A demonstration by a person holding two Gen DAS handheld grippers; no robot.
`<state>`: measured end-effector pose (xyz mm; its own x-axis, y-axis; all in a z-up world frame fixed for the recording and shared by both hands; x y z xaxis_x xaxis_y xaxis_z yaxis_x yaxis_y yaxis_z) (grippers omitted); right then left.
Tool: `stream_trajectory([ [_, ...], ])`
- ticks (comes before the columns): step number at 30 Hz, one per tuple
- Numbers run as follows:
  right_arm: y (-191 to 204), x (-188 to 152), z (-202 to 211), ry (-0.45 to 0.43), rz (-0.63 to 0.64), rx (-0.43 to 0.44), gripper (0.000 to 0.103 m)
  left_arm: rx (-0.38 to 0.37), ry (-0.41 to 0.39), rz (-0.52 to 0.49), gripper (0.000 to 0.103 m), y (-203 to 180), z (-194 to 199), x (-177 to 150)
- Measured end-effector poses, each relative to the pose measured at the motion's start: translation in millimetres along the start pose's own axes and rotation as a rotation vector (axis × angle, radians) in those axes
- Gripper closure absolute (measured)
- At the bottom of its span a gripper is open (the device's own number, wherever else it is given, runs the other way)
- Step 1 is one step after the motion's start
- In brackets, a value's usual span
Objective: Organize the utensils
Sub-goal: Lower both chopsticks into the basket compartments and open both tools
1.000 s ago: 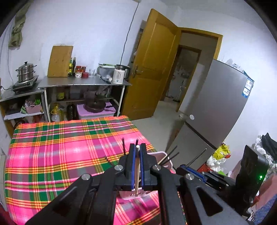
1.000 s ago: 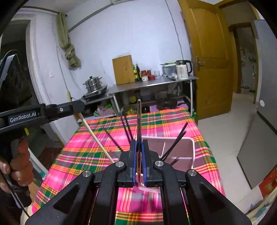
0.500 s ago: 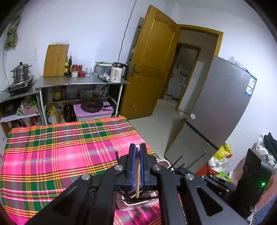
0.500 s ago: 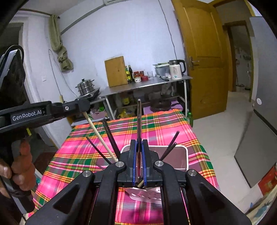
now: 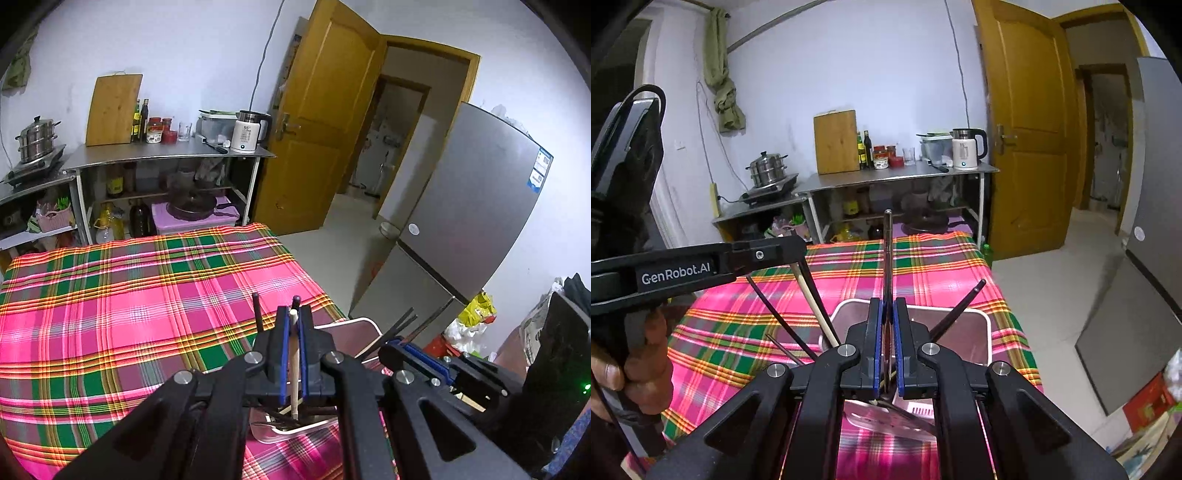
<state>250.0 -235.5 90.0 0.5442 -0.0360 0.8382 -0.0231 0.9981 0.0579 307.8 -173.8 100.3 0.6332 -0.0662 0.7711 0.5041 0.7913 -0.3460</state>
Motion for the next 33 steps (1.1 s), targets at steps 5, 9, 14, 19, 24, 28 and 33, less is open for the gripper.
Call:
stream_trajectory([
  [5,9.7,11.3,8.7,-0.029,0.021,0.013,0.097,0.001,0.01,0.002,0.098,1.2,-2.7,-2.3],
  [9,12.5,10.1,5.0,-0.021,0.031,0.017,0.097,0.0,0.01,0.003,0.098,2.2,0.2,-2.8],
  [14,11.5,-1.4,-6.0,0.009,0.034,0.017,0.097,-0.001,0.016,0.003,0.098,3.5,1.1,-5.1],
  [19,11.0,-11.7,-15.7,0.038,0.046,0.013,0.097,-0.005,0.032,-0.002,0.098,3.7,-1.4,-11.5],
  [24,12.3,-15.3,-18.6,0.038,0.067,0.01,0.097,-0.008,0.05,-0.003,0.098,6.1,-4.1,-17.5],
  [28,9.2,-17.7,-20.3,0.046,0.071,0.008,0.097,-0.006,0.054,0.001,0.098,8.2,-4.3,-20.5],
  [33,10.0,-17.3,-19.4,0.053,0.071,0.005,0.097,-0.004,0.051,-0.001,0.097,10.9,-1.0,-22.4],
])
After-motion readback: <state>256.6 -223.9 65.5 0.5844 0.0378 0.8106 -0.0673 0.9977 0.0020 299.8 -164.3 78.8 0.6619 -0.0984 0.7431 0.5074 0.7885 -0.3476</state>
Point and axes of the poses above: each gripper's, at about its wrist camera, not at the fingertips, and z roughly against the way its jaws point, y to its left, x to its top, the point moved 10 cm from there along -z, roughly the way its jaws point, and after that the axes turned 6 degrees about -x, right-handed, at the moved point
